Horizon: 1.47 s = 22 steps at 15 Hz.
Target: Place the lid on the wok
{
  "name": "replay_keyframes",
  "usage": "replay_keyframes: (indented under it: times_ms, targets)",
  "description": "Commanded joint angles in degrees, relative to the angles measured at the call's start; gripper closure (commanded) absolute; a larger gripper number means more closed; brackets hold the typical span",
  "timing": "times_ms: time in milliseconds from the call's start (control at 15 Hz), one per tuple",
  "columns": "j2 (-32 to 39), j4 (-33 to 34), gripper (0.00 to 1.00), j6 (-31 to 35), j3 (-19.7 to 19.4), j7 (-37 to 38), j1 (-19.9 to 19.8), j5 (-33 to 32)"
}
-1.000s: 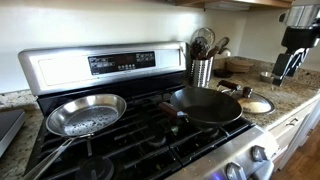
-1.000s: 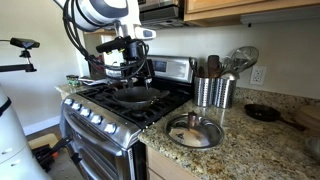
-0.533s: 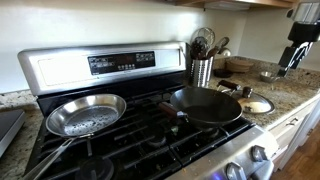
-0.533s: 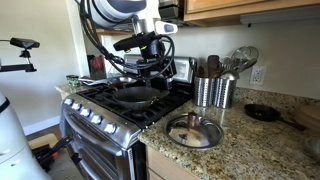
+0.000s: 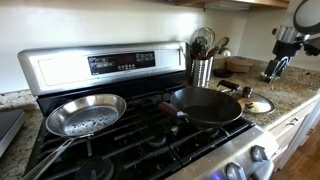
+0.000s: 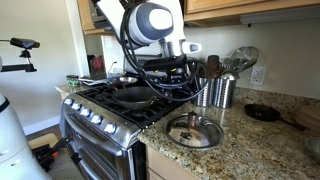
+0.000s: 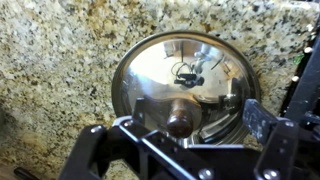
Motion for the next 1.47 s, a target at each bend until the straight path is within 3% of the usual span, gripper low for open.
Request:
replay_keyframes:
  times_ms: [0,467,1067,1200,1400]
  targets:
    - [9.08,5.56,0.0,4.28,0.09,-3.24,-0.9,2.09]
    - [20.04,13.62,0.0,7.89,3.37,-10.75,-4.68,10.2]
    - [25.26,19.24,0.0,6.27,10.82,-14.86,-9.06,17.05]
    - [25.88,19.73,0.0,5.93,11.25,-14.59,-9.03,16.74]
    - [24.91,18.93,0.0,4.01,8.13,-10.38,-6.6,12.33]
